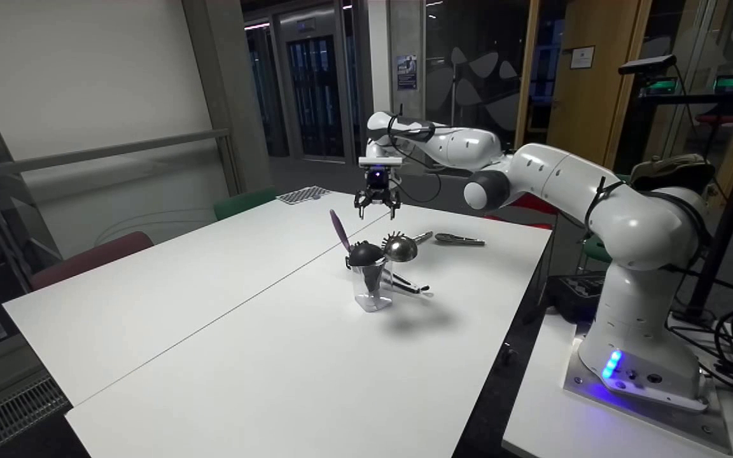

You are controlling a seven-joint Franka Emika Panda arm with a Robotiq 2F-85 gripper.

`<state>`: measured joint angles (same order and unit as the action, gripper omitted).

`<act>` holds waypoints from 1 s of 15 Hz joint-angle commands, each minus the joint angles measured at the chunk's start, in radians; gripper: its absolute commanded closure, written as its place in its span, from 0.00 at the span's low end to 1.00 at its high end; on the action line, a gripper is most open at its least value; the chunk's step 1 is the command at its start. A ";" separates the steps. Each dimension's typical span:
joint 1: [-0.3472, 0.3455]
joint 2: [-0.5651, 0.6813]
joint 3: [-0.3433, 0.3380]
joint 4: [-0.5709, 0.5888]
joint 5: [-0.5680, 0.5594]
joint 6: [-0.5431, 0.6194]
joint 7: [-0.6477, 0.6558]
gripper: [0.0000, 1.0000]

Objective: Put the can opener inside the container

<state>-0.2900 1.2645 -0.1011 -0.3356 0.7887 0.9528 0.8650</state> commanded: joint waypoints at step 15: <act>0.009 -0.083 -0.102 -0.046 -0.781 0.172 -0.526 0.00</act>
<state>-0.2761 1.1982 -0.2416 -0.3563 0.0437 1.1140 0.3343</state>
